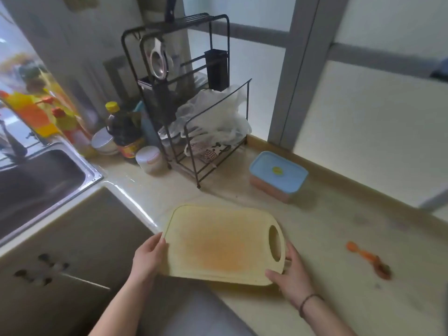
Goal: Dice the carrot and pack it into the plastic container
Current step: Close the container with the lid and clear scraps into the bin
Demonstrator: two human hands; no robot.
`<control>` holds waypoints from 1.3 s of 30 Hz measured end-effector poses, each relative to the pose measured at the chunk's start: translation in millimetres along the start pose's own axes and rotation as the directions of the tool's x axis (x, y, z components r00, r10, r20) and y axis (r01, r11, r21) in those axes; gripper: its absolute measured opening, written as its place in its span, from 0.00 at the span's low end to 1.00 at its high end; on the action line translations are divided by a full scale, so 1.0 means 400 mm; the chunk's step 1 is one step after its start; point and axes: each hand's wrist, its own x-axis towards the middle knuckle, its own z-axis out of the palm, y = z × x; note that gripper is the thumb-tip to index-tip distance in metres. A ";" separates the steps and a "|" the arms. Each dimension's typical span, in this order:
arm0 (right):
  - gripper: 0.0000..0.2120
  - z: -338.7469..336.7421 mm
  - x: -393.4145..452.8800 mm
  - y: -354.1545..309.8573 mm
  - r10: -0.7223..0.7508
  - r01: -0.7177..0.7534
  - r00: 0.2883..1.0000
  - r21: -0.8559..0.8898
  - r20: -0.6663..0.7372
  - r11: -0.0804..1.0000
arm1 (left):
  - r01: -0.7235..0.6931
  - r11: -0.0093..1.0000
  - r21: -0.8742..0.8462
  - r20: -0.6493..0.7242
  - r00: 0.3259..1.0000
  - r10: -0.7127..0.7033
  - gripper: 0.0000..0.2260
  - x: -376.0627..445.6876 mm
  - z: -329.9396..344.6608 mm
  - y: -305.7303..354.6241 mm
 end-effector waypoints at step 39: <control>0.22 0.830 -0.183 -0.079 -0.138 0.731 0.575 -0.431 0.806 0.528 | 0.253 0.929 0.271 -0.414 0.901 -0.125 0.25 -0.114 -0.449 -0.546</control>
